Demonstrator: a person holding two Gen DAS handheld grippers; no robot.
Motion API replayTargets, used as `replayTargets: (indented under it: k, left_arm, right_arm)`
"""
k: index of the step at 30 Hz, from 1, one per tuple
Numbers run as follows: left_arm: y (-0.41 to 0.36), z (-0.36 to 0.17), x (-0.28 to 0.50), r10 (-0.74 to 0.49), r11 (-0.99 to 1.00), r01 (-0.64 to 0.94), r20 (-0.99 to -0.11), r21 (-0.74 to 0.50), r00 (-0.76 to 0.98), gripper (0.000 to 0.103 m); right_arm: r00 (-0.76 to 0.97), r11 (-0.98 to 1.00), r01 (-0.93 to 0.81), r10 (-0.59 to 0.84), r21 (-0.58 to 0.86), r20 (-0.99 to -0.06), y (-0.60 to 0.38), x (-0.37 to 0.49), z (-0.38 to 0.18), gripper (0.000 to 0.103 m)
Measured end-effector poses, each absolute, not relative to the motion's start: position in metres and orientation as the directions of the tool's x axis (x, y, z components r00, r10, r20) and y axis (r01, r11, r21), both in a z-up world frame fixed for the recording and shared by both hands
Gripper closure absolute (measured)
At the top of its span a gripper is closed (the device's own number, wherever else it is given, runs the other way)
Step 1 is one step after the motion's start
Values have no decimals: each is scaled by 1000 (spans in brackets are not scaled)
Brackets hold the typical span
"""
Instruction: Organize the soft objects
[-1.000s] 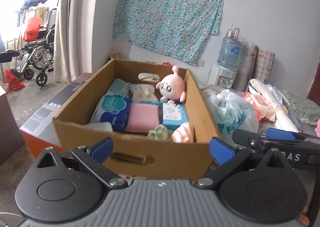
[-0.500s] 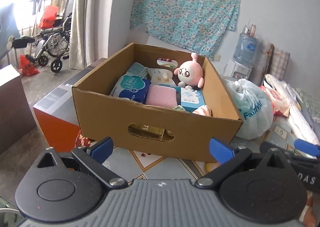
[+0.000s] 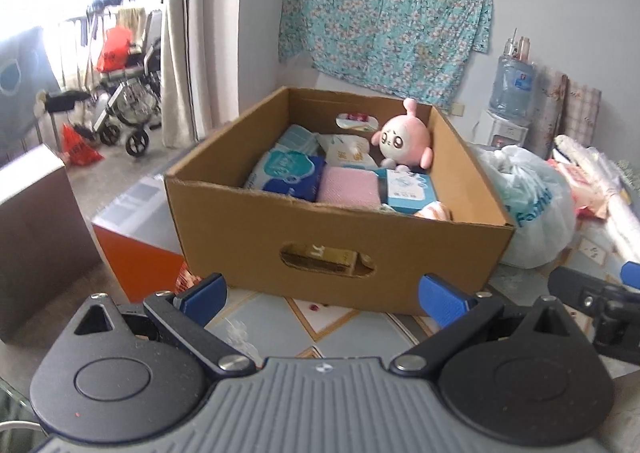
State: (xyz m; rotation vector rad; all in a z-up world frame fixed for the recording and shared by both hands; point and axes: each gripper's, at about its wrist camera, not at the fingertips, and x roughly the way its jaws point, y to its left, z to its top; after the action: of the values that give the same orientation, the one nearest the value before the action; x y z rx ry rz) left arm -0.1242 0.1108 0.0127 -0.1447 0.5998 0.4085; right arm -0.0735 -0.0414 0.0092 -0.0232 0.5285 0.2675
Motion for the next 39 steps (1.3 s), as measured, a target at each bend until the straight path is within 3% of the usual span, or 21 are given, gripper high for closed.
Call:
replayTargets:
  k: [3, 39]
  left_arm:
    - [109, 14, -123, 361, 909, -417, -561, 31, 745, 0]
    - [121, 15, -119, 438, 869, -487, -589, 83, 679, 0]
  right_arm:
    - [829, 964, -261, 255, 60, -498, -37, -73, 10, 1]
    - [789, 952, -304, 277, 43, -549, -6, -40, -10, 1]
